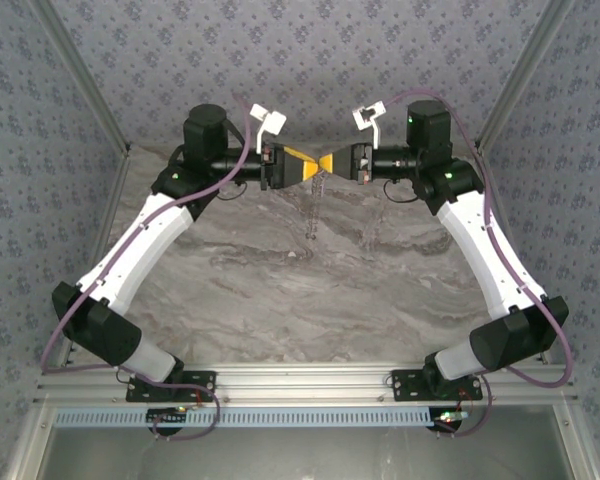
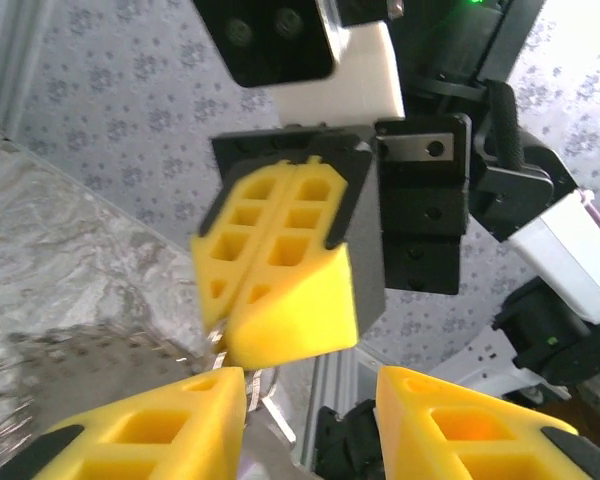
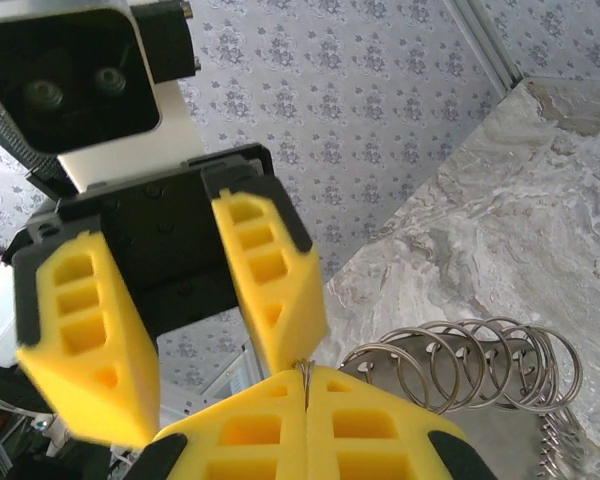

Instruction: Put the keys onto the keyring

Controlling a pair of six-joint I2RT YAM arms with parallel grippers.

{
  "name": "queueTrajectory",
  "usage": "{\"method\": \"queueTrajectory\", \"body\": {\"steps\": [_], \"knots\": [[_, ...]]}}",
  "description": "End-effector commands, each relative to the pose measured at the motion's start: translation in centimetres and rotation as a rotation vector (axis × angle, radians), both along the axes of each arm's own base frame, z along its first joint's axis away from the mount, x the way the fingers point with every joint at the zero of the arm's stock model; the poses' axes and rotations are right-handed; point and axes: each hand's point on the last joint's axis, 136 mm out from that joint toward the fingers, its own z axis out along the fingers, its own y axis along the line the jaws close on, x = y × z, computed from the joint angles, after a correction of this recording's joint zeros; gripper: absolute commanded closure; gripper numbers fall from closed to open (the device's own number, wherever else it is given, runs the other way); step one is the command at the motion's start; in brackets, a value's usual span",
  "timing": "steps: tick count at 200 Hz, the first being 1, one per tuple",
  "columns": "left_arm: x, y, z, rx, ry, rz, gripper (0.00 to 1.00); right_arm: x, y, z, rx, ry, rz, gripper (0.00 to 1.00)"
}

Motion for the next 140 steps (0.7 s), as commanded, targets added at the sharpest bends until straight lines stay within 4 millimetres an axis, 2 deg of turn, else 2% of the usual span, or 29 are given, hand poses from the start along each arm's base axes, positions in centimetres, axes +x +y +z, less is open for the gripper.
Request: {"method": "queueTrajectory", "body": {"steps": [1, 29, 85, 140], "knots": [[1.3, 2.2, 2.1, -0.046, -0.064, 0.102, 0.56, -1.5, -0.4, 2.2, 0.034, -0.062, 0.015, 1.0], [1.7, 2.3, 1.9, -0.048, -0.047, 0.105, 0.54, -1.6, -0.3, 2.4, 0.042, -0.065, 0.021, 1.0], [0.8, 0.4, 1.6, -0.05, -0.027, 0.035, 0.55, -1.7, -0.1, 3.1, 0.062, -0.076, 0.028, 1.0], [-0.4, -0.2, 2.2, -0.061, -0.037, -0.016, 0.67, -1.5, -0.2, 2.9, 0.055, -0.069, 0.019, 1.0]]}}
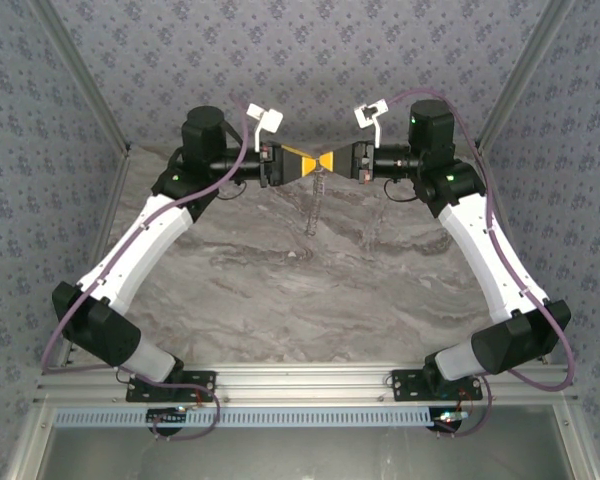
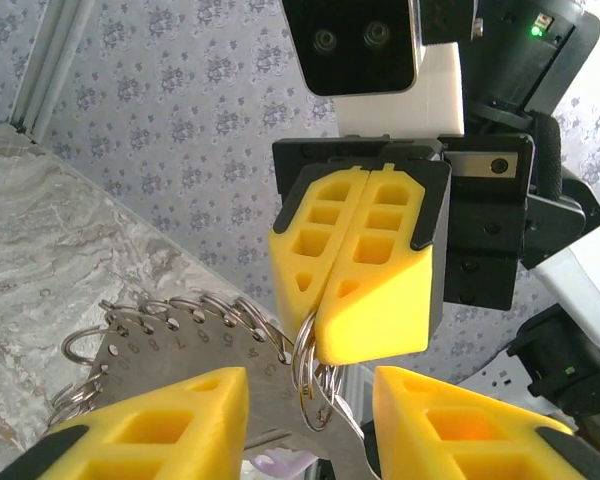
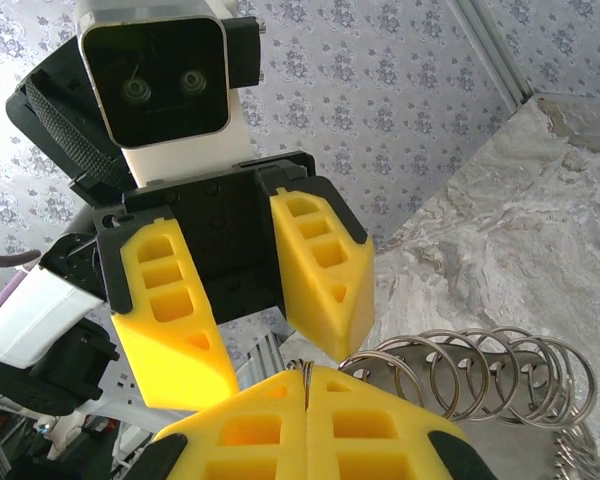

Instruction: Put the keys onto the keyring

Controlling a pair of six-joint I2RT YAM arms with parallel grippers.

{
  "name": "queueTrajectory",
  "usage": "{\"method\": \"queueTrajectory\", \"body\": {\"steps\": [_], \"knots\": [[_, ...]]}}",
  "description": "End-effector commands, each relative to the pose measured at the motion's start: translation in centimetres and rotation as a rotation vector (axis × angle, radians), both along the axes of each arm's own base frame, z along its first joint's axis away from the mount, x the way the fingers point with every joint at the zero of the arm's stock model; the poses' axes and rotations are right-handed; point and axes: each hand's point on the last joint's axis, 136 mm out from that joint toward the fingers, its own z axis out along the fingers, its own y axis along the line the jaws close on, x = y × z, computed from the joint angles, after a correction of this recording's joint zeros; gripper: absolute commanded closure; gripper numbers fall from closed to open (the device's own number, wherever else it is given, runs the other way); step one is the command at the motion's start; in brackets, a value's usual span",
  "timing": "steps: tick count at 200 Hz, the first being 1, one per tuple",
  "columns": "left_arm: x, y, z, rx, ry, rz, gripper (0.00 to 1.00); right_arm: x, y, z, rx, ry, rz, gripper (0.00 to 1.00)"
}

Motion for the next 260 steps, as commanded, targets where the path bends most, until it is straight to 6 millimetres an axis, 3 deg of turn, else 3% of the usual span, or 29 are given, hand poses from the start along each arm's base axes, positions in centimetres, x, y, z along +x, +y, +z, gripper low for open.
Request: {"method": "queueTrajectory", "body": {"steps": [1, 93, 143, 170, 202, 217, 260], "knots": [[-1.1, -0.2, 2.4, -0.045, -0.069, -0.046, 0.67, -1.1, -0.2, 1.8, 0.028, -0.044, 0.018, 1.0], [-2.4, -0.7, 3.1, -0.057, -0.083, -0.074, 0.88, -1.1, -0.3, 1.3, 0.022, -0.036, 0.008, 1.0], [-2.2, -1.2, 2.9, -0.055, -0.083, -0.064, 0.89, -1.2, -0.1, 1.3, 0.023, -0.038, 0.014, 1.0], [-1.9, -1.5, 2.7, -0.053, -0.086, -0.054, 1.0, -1.0, -0.1, 1.2, 0.021, -0.031, 0.007, 1.0], [-1.5, -1.6, 2.6, -0.052, -0.099, -0.027, 1.0, -0.9, -0.1, 1.3, 0.026, -0.034, 0.007, 1.0], [-1.4, -1.7, 2.6, -0.052, -0.096, -0.029, 0.91, -0.8, -0.1, 1.3, 0.026, -0.033, 0.003, 1.0], [-1.6, -2.2, 2.6, -0.06, -0.089, -0.057, 0.87, -0.5, 0.0, 1.1, 0.024, -0.03, 0.002, 1.0]]}}
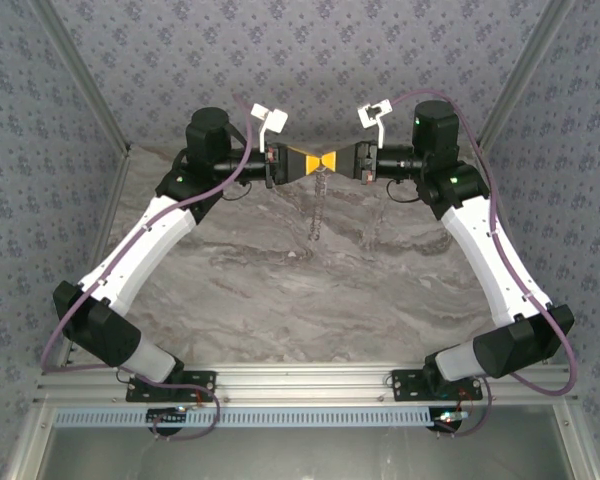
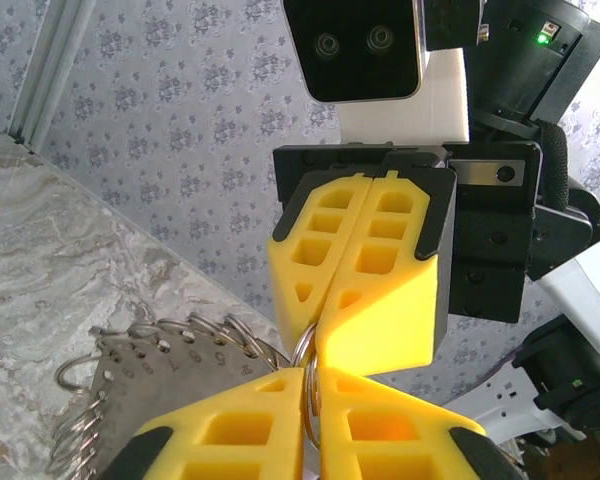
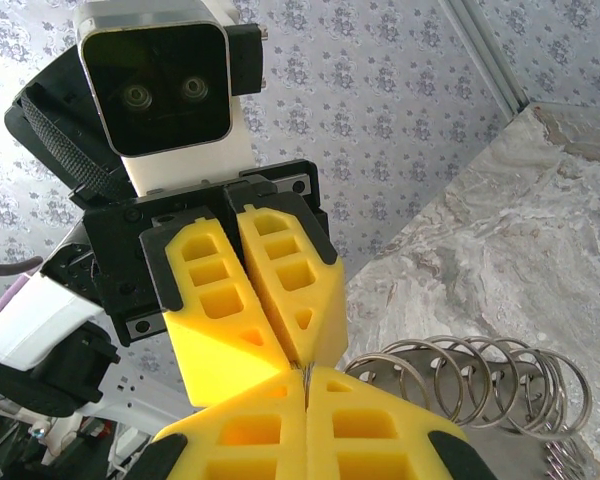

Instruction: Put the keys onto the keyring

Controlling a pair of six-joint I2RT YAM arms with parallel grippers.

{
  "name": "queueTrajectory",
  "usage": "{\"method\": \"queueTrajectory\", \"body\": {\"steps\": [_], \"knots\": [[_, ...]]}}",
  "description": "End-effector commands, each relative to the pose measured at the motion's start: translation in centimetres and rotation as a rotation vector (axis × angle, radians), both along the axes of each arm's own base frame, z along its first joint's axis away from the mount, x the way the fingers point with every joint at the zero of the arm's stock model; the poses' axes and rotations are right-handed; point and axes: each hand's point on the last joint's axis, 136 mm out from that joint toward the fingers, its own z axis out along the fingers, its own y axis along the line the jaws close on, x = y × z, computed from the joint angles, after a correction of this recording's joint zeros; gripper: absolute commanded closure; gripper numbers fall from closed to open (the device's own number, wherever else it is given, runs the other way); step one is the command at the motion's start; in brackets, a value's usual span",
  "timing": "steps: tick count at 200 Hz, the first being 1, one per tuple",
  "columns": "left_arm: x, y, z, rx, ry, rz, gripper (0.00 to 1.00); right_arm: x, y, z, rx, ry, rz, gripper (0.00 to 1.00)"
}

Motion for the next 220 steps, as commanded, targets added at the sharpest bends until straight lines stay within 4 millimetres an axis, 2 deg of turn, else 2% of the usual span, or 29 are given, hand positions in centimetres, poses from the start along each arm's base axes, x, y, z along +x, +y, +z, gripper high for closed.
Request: {"method": "queueTrajectory", "body": {"steps": [1, 18, 39, 83, 102, 113, 126, 143, 161, 180, 220], "knots": [[-1.2, -1.1, 2.2, -0.048, -0.075, -0.062, 0.87, -0.2, 0.3, 0.7, 0.018, -0.018, 0.012, 1.0], [-1.3, -1.2, 2.3, -0.051, -0.074, -0.069, 0.88, -0.1, 0.4, 0.6, 0.017, -0.017, 0.015, 1.0], [-1.2, -1.2, 2.3, -0.053, -0.078, -0.071, 1.0, 0.1, 0.3, 0.5, 0.016, -0.017, 0.01, 1.0], [-0.6, -1.1, 2.3, -0.055, -0.084, -0.033, 1.0, 0.7, 0.4, 0.7, 0.033, -0.006, 0.004, 1.0], [0.4, -0.4, 2.7, -0.078, -0.1, 0.037, 1.0, 1.5, -0.7, 1.8, 0.088, -0.012, -0.027, 0.69], [1.1, 0.3, 3.0, -0.106, -0.098, 0.076, 1.0, 2.1, -2.0, 2.9, 0.151, 0.0, -0.056, 0.6], [1.7, 1.1, 3.4, -0.14, -0.091, 0.105, 1.0, 2.7, -3.8, 4.1, 0.223, 0.003, -0.092, 0.55], [2.1, 1.7, 3.8, -0.159, -0.088, 0.117, 1.0, 3.3, -5.9, 5.4, 0.304, -0.005, -0.127, 0.54], [2.1, 1.9, 4.1, -0.161, -0.096, 0.119, 1.0, 3.6, -6.9, 5.7, 0.34, -0.004, -0.14, 0.54], [2.1, 2.0, 4.4, -0.17, -0.101, 0.121, 1.0, 3.8, -6.8, 5.2, 0.341, 0.002, -0.15, 0.54], [2.1, 2.0, 5.2, -0.188, -0.105, 0.109, 1.0, 3.7, -5.1, 3.6, 0.337, 0.023, -0.12, 0.52]]}}
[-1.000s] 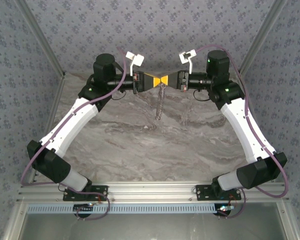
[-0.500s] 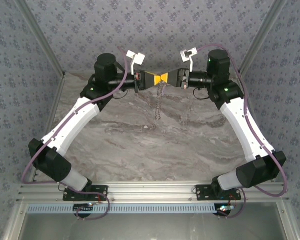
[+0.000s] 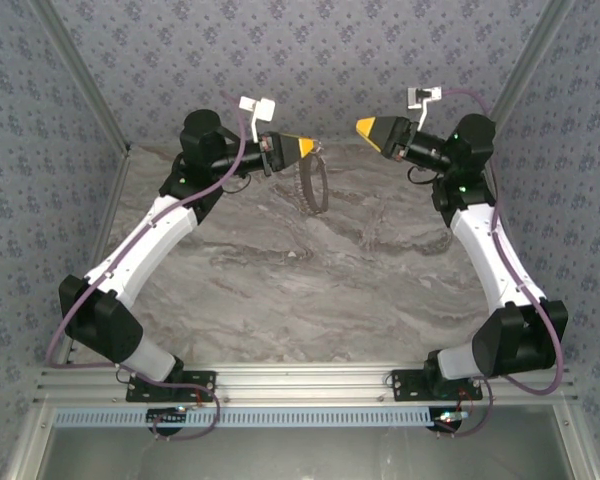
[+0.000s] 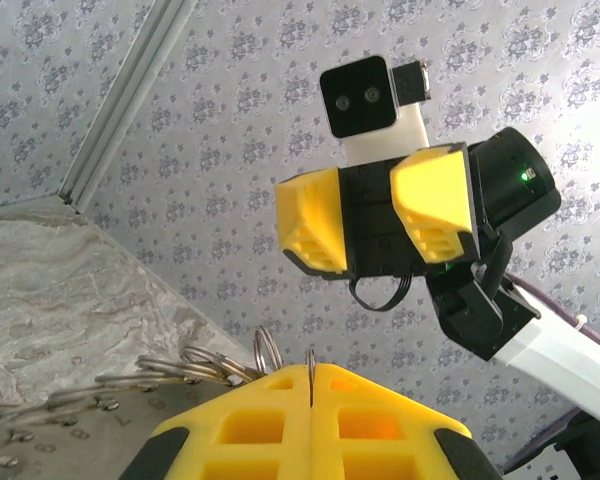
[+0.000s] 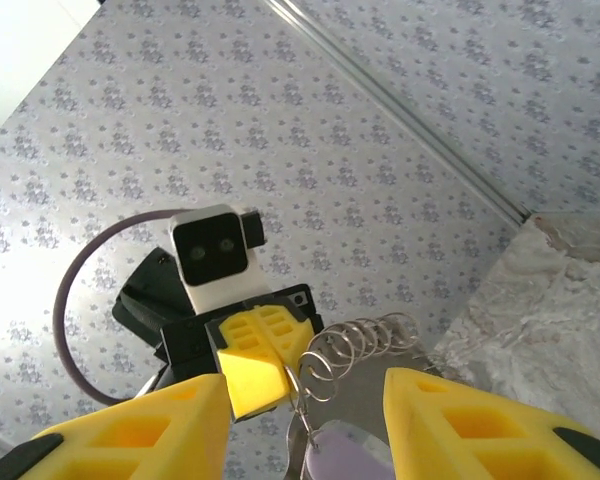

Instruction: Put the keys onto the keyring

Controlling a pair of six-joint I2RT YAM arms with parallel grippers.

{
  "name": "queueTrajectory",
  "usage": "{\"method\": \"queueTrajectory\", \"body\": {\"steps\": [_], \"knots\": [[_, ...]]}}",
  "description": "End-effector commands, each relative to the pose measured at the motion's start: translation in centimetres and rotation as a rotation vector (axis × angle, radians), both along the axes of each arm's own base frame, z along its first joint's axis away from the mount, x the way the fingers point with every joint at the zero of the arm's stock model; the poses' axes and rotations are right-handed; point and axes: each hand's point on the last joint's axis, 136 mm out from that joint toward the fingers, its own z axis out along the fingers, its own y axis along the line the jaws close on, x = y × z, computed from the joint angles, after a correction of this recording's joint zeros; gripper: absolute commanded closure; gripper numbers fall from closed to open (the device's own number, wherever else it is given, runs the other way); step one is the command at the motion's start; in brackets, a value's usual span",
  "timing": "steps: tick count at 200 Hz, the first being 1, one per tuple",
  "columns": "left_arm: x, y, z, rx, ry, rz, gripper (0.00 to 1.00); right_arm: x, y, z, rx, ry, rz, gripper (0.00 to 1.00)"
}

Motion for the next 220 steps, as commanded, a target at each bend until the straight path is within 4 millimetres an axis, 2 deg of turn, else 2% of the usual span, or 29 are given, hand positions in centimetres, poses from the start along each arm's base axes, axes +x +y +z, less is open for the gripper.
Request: {"method": "queueTrajectory", "body": {"steps": [1, 95, 125, 134, 158, 173, 210, 220], "knots": [[-1.7, 0.8, 4.4, -0.077, -0.109, -0.012, 1.0, -1.3, 0.9, 1.1, 0.024, -0.056, 0.031, 0.52], [-1.6, 0.9, 5.8, -0.109, -0.112, -0.005, 1.0, -2.9, 4.9, -0.6, 0.021, -0.044, 0.141, 0.5], [-1.4, 0.9, 5.9, -0.115, -0.108, 0.003, 1.0, -3.1, 5.7, -1.0, 0.02, -0.037, 0.159, 0.53], [-1.4, 0.9, 6.0, -0.116, -0.109, 0.005, 1.0, -3.2, 5.9, -1.0, 0.019, -0.036, 0.164, 0.59], [-1.3, 1.0, 6.0, -0.116, -0.106, 0.011, 1.0, -3.4, 6.4, -1.3, 0.017, -0.026, 0.18, 0.87], [-1.3, 1.0, 6.0, -0.117, -0.104, 0.014, 1.0, -3.7, 6.7, -1.5, 0.013, -0.019, 0.196, 0.97], [-1.2, 1.1, 6.2, -0.117, -0.11, 0.023, 1.0, -4.5, 6.5, -2.3, -0.008, 0.001, 0.208, 0.94], [-1.3, 1.1, 6.3, -0.117, -0.113, 0.02, 1.0, -4.8, 6.4, -2.5, -0.018, 0.004, 0.21, 0.85]]}}
